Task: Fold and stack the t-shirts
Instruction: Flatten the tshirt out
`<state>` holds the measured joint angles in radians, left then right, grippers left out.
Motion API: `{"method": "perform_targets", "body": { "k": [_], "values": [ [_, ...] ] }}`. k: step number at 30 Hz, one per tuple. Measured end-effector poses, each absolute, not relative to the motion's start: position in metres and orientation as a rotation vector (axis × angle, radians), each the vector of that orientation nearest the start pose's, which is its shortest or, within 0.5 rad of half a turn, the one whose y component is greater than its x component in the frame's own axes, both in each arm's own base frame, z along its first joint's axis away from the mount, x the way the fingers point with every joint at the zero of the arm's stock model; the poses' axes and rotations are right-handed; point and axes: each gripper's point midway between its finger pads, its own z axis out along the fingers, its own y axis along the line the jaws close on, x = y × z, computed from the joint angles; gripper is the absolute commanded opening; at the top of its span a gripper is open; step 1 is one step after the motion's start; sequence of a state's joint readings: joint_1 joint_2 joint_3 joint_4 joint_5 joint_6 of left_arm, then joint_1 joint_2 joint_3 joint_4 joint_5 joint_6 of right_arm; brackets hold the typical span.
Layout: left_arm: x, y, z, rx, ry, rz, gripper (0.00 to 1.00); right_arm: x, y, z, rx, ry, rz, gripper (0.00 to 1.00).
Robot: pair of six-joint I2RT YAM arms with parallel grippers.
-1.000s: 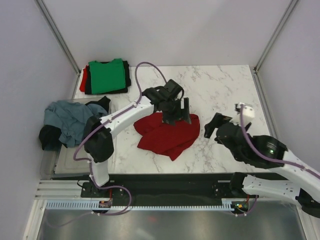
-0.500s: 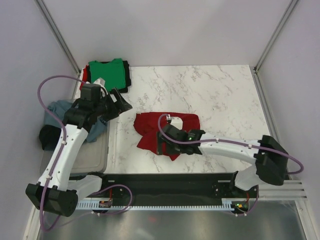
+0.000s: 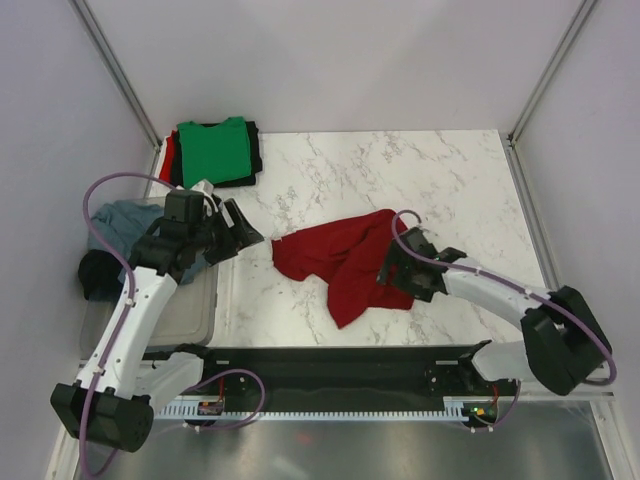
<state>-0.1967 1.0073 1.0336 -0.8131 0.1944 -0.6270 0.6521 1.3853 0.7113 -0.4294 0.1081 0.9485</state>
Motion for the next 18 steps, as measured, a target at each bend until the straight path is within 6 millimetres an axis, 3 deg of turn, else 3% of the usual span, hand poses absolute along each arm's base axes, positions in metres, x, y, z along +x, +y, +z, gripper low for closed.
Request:
{"method": "perform_targets", "body": {
  "k": [1, 4, 6, 9, 13, 16, 18],
  "values": [
    [0.252, -0.109, 0.209, -0.420, 2.386, -0.620, 0.83, 0.226, 0.167, 0.034, 0.499, 2.665, 0.305, 0.98],
    [0.249, -0.109, 0.210, -0.412, 2.382, -0.620, 0.82, 0.229, 0.131, 0.050, 0.568, 2.609, 0.193, 0.98],
    [0.248, -0.109, 0.207, -0.410, 2.386, -0.619, 0.82, 0.232, 0.121, 0.067, 0.567, 2.576, 0.155, 0.98],
    [0.245, -0.108, 0.201, -0.405, 2.399, -0.616, 0.82, 0.241, 0.123, 0.096, 0.536, 2.521, 0.177, 0.98],
    [0.238, -0.108, 0.191, -0.406, 2.419, -0.617, 0.81, 0.237, 0.149, 0.123, 0.432, 2.484, 0.250, 0.98],
    [0.233, -0.108, 0.183, -0.407, 2.431, -0.620, 0.81, 0.209, 0.194, 0.125, 0.270, 2.521, 0.344, 0.98],
    [0.228, -0.107, 0.176, -0.410, 2.445, -0.617, 0.80, 0.184, 0.226, 0.115, 0.167, 2.575, 0.391, 0.98]
  ]
}}
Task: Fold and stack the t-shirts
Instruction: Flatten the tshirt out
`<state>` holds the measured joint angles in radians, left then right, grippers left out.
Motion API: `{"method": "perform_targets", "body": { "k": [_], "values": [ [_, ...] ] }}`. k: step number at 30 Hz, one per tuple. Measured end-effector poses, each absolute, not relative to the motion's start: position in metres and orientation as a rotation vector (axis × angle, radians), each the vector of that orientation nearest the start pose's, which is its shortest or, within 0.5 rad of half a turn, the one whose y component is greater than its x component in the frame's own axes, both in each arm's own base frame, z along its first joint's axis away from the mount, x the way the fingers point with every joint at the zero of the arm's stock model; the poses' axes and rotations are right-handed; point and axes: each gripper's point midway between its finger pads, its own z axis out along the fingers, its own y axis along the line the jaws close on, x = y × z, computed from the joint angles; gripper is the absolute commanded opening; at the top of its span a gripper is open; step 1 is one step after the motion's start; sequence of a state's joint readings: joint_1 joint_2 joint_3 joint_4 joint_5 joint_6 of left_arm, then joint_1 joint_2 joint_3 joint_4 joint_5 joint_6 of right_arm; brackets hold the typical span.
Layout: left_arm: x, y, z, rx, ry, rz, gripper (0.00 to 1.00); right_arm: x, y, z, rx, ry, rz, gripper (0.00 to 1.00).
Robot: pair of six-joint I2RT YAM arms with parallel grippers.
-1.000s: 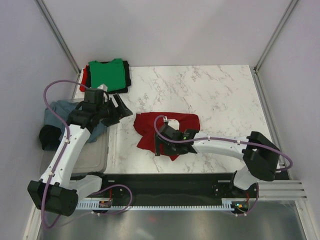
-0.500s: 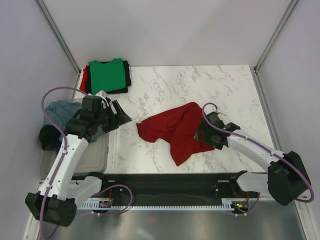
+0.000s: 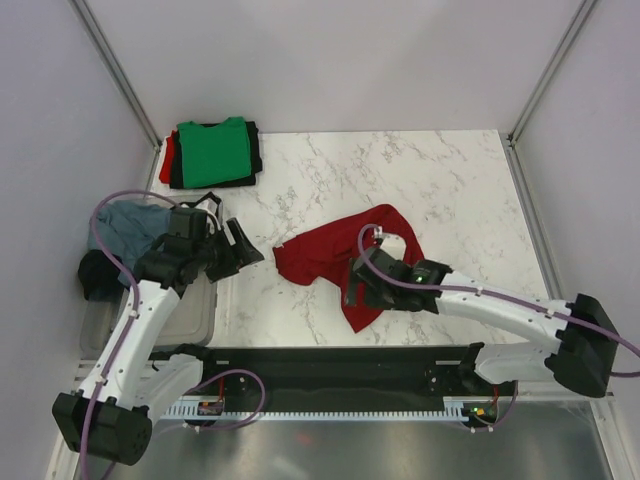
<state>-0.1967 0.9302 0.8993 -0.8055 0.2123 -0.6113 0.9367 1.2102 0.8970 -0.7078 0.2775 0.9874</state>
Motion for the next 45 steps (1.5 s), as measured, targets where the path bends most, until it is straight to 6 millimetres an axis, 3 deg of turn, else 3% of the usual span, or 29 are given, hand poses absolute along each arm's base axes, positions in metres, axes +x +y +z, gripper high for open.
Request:
{"method": "perform_targets", "body": {
  "k": [3, 7, 16, 20, 26, 27, 29, 32, 33, 37, 40, 43, 45],
  "values": [
    [0.224, -0.106, 0.170, -0.413, 2.453, -0.614, 0.80, 0.160, 0.248, 0.089, 0.118, 2.645, 0.396, 0.97],
    [0.217, -0.105, 0.168, -0.408, 2.440, -0.619, 0.80, 0.141, 0.252, 0.055, 0.097, 2.723, 0.321, 0.95],
    [0.202, -0.102, 0.165, -0.390, 2.408, -0.625, 0.81, 0.124, 0.267, 0.018, 0.019, 2.791, 0.212, 0.88],
    [0.201, -0.101, 0.166, -0.381, 2.399, -0.624, 0.81, 0.126, 0.270, 0.017, 0.019, 2.783, 0.188, 0.83],
    [0.201, -0.101, 0.165, -0.370, 2.402, -0.619, 0.81, 0.134, 0.269, 0.014, -0.004, 2.755, 0.082, 0.61],
    [0.201, -0.101, 0.165, -0.369, 2.402, -0.619, 0.81, 0.135, 0.269, 0.013, -0.009, 2.748, 0.067, 0.51],
    [0.201, -0.101, 0.165, -0.366, 2.402, -0.618, 0.81, 0.138, 0.270, 0.013, -0.011, 2.734, 0.054, 0.43],
    [0.201, -0.100, 0.166, -0.362, 2.400, -0.617, 0.81, 0.140, 0.275, 0.012, -0.010, 2.715, 0.053, 0.20],
    [0.201, -0.100, 0.166, -0.359, 2.399, -0.617, 0.81, 0.142, 0.277, 0.012, -0.007, 2.709, 0.055, 0.02],
    [0.201, -0.100, 0.166, -0.353, 2.397, -0.616, 0.80, 0.147, 0.278, 0.013, 0.003, 2.681, 0.042, 0.00],
    [0.201, -0.100, 0.166, -0.351, 2.398, -0.615, 0.70, 0.154, 0.263, 0.019, 0.012, 2.646, -0.025, 0.00],
    [0.200, -0.101, 0.167, -0.341, 2.392, -0.618, 0.69, 0.170, 0.233, 0.051, 0.067, 2.580, -0.076, 0.00],
    [0.199, -0.102, 0.171, -0.326, 2.381, -0.625, 0.70, 0.184, 0.217, 0.085, 0.132, 2.516, -0.046, 0.00]
  ]
}}
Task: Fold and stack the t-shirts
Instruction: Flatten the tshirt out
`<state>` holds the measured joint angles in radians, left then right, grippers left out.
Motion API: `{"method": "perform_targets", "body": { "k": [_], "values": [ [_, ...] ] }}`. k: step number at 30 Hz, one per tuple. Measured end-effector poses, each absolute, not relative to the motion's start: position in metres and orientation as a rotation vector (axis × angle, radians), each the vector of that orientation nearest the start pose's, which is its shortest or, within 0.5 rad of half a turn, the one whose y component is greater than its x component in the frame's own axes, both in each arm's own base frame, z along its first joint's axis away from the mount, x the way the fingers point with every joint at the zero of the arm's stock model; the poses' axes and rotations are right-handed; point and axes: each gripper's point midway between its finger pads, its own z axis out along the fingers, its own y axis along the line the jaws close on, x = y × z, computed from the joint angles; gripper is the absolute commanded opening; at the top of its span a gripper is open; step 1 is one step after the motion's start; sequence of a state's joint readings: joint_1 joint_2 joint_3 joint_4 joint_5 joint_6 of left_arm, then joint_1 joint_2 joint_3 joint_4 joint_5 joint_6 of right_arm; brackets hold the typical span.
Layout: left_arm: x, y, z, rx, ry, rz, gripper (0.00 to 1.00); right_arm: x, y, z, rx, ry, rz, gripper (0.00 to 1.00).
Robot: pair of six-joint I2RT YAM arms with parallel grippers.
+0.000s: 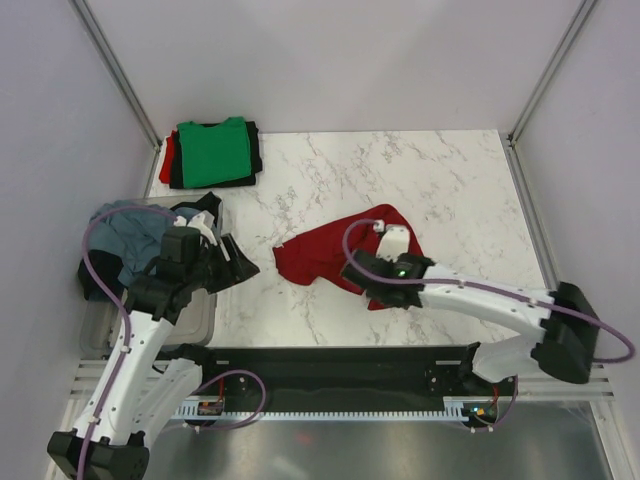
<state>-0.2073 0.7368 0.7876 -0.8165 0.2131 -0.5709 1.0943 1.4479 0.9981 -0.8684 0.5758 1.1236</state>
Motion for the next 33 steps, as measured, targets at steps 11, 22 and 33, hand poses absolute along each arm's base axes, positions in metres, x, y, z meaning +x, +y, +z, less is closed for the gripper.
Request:
{"method": "perform_targets", "body": {
  "k": [11, 22, 33],
  "values": [
    [0.177, -0.164, 0.163, -0.070, 2.507, -0.682, 0.70, 0.228, 0.098, 0.186, 0.440, 2.275, -0.114, 0.00],
    [0.176, -0.244, 0.107, -0.004, 2.660, -0.679, 0.72, 0.227, 0.011, 0.206, 0.676, 2.192, -0.274, 0.00],
    [0.210, -0.314, 0.047, 0.030, 2.759, -0.537, 0.74, 0.224, 0.020, 0.184, 0.635, 2.289, -0.177, 0.00]
  ]
}}
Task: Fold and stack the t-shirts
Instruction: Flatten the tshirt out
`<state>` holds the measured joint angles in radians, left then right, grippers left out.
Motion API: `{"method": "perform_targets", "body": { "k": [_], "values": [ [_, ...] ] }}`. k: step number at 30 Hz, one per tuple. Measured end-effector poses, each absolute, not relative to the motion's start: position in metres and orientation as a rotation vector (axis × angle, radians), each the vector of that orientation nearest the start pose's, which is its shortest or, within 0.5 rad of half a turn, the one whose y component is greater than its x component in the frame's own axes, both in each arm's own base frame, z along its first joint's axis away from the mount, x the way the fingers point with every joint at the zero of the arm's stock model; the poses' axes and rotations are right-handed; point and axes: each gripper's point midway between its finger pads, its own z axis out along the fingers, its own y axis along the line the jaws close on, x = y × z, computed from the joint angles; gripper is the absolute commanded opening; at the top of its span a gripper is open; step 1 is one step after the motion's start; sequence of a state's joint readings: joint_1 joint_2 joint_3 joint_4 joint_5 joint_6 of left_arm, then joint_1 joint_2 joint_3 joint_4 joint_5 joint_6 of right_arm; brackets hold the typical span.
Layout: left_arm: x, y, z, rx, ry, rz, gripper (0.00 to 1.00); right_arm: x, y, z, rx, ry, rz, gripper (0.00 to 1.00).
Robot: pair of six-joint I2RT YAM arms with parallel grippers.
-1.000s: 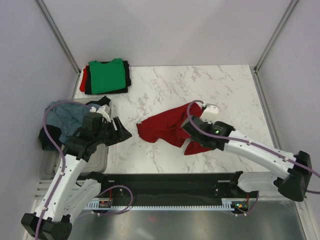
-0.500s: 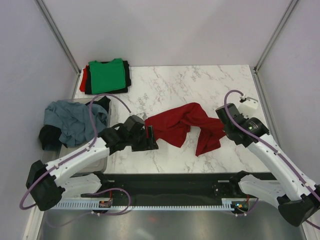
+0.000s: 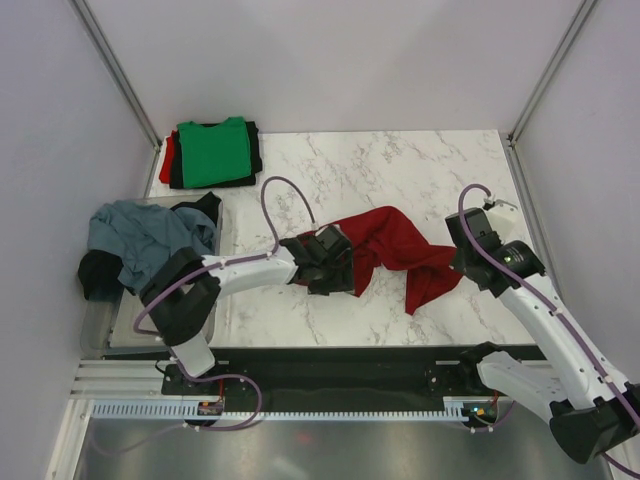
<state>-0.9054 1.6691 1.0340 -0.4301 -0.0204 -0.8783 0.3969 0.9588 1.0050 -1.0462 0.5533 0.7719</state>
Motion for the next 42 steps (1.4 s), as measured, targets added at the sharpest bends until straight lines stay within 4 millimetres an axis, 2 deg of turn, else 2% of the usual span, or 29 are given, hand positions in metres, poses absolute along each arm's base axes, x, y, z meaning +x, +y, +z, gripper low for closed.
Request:
{"method": "perform_targets", "body": {
  "k": [6, 11, 14, 15, 17, 18, 20, 25, 28, 30, 33, 35, 38, 42],
  "values": [
    [0.215, -0.344, 0.026, 0.072, 2.779, -0.499, 0.74, 0.221, 0.023, 0.176, 0.610, 2.318, -0.164, 0.00],
    [0.220, -0.366, 0.028, 0.078, 2.748, -0.524, 0.71, 0.220, 0.025, 0.172, 0.595, 2.331, -0.154, 0.00],
    [0.224, -0.372, 0.026, 0.068, 2.741, -0.517, 0.51, 0.219, 0.026, 0.168, 0.585, 2.341, -0.154, 0.00],
    [0.225, -0.373, 0.025, 0.063, 2.738, -0.516, 0.34, 0.219, 0.026, 0.168, 0.584, 2.342, -0.153, 0.00],
    [0.227, -0.374, 0.021, 0.053, 2.740, -0.506, 0.23, 0.219, 0.026, 0.167, 0.582, 2.343, -0.150, 0.00],
    [0.228, -0.374, 0.021, 0.051, 2.741, -0.502, 0.14, 0.219, 0.026, 0.167, 0.581, 2.343, -0.149, 0.00],
    [0.229, -0.372, 0.019, 0.046, 2.739, -0.485, 0.02, 0.219, 0.027, 0.167, 0.583, 2.343, -0.143, 0.00],
    [0.231, -0.368, 0.021, 0.039, 2.730, -0.452, 0.02, 0.219, 0.028, 0.168, 0.582, 2.344, -0.133, 0.00],
    [0.230, -0.358, 0.027, 0.039, 2.728, -0.406, 0.02, 0.219, 0.028, 0.168, 0.580, 2.343, -0.128, 0.00],
    [0.228, -0.348, 0.040, 0.040, 2.713, -0.386, 0.02, 0.218, 0.028, 0.169, 0.579, 2.342, -0.123, 0.00],
    [0.226, -0.331, 0.079, 0.041, 2.654, -0.393, 0.02, 0.220, 0.031, 0.175, 0.578, 2.338, -0.101, 0.00],
    [0.226, -0.321, 0.117, 0.033, 2.583, -0.433, 0.02, 0.223, 0.033, 0.188, 0.580, 2.315, -0.074, 0.00],
    [0.225, -0.302, 0.173, 0.013, 2.474, -0.475, 0.02, 0.230, 0.036, 0.217, 0.587, 2.255, -0.020, 0.00],
    [0.221, -0.266, 0.251, -0.024, 2.324, -0.505, 0.02, 0.234, 0.039, 0.256, 0.594, 2.176, 0.048, 0.00]
  ]
}}
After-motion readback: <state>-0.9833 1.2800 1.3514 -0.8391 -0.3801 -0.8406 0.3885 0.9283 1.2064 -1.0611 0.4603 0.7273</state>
